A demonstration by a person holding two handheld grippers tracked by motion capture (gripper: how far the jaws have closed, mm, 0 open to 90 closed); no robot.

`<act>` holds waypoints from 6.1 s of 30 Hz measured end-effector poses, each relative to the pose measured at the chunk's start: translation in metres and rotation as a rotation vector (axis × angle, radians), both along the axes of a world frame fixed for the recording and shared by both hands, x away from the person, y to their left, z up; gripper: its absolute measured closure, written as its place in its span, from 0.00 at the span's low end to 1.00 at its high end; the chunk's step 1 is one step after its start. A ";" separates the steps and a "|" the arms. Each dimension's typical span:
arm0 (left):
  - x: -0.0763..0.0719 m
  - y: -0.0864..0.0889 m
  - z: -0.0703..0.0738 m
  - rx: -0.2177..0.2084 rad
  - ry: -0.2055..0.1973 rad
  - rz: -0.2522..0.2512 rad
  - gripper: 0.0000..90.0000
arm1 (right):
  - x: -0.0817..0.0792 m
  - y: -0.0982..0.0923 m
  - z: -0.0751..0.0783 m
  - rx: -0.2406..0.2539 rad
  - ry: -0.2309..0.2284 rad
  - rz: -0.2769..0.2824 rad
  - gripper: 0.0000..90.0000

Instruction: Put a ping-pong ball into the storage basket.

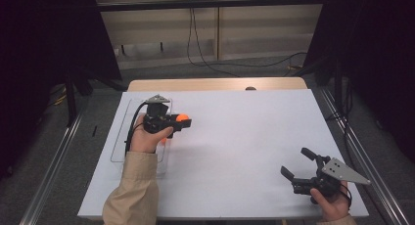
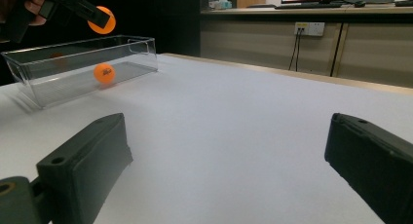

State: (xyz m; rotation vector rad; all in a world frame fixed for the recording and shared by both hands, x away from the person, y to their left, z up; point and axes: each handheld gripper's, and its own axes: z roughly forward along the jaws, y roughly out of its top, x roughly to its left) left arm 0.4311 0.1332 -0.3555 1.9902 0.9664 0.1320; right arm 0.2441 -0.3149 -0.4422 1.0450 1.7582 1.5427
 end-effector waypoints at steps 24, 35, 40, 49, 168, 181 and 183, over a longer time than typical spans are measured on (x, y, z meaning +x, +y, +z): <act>-0.006 0.022 -0.003 0.004 -0.009 0.057 0.56 | -0.002 0.000 0.001 0.006 -0.002 -0.003 0.02; -0.009 0.033 -0.003 0.003 -0.023 0.084 0.56 | -0.003 -0.001 0.001 0.004 -0.005 -0.003 0.02; -0.010 0.037 -0.003 0.009 -0.027 0.091 0.56 | -0.003 -0.001 0.001 0.004 -0.004 -0.003 0.02; -0.013 0.043 -0.005 0.010 -0.036 0.109 0.56 | -0.003 -0.001 0.002 0.011 -0.005 -0.007 0.02; -0.108 0.080 -0.050 -0.106 -0.302 0.256 0.06 | -0.013 -0.005 0.004 0.009 -0.011 -0.021 0.02; -0.111 0.080 -0.054 -0.117 -0.322 0.252 0.05 | -0.013 -0.004 0.004 0.006 -0.009 -0.019 0.02; -0.111 0.081 -0.054 -0.119 -0.324 0.251 0.05 | -0.013 -0.004 0.003 0.006 -0.006 -0.018 0.02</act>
